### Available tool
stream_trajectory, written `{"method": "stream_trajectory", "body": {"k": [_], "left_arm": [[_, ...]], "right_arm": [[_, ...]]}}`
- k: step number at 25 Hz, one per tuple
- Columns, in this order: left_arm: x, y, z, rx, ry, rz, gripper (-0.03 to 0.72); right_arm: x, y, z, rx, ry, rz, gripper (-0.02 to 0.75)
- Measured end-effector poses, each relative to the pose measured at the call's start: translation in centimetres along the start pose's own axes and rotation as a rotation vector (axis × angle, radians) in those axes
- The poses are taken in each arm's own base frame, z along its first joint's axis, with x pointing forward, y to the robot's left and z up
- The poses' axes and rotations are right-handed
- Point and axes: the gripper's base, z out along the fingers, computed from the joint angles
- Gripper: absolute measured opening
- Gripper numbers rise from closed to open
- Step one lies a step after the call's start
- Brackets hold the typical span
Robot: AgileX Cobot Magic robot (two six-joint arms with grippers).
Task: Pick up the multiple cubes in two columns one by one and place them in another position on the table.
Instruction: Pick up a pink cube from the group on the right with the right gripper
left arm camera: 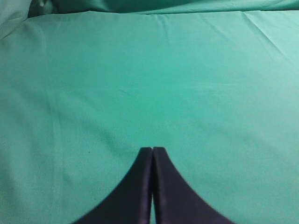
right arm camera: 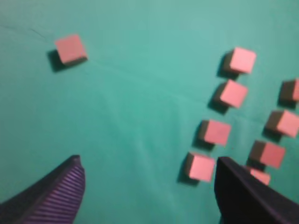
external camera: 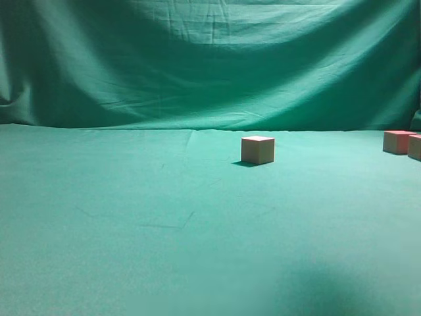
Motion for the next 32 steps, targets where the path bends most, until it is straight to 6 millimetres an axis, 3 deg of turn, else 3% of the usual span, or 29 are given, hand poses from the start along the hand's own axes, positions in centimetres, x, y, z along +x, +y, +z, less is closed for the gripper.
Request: {"method": "stream_trajectory", "body": {"k": [5, 9, 12, 19, 26, 32], "left_arm": [[0.0, 0.0, 0.0, 0.0, 0.0, 0.0, 0.0], [0.0, 0.0, 0.0, 0.0, 0.0, 0.0, 0.0], [0.0, 0.0, 0.0, 0.0, 0.0, 0.0, 0.0], [0.0, 0.0, 0.0, 0.0, 0.0, 0.0, 0.0], [0.0, 0.0, 0.0, 0.0, 0.0, 0.0, 0.0], [0.0, 0.0, 0.0, 0.0, 0.0, 0.0, 0.0]], "right_arm": [[6.3, -3.1, 1.9, 0.04, 0.144, 0.179, 0.579], [10.7, -3.6, 4.1, 0.043, 0.277, 0.241, 0.579], [12.7, -3.4, 5.5, 0.042, 0.324, 0.267, 0.579], [12.9, -3.6, 6.7, 0.045, 0.253, 0.284, 0.579], [13.0, -7.9, 6.8, 0.059, 0.08, 0.503, 0.579], [13.5, -10.0, 6.6, 0.067, 0.021, 0.475, 0.579]]}}
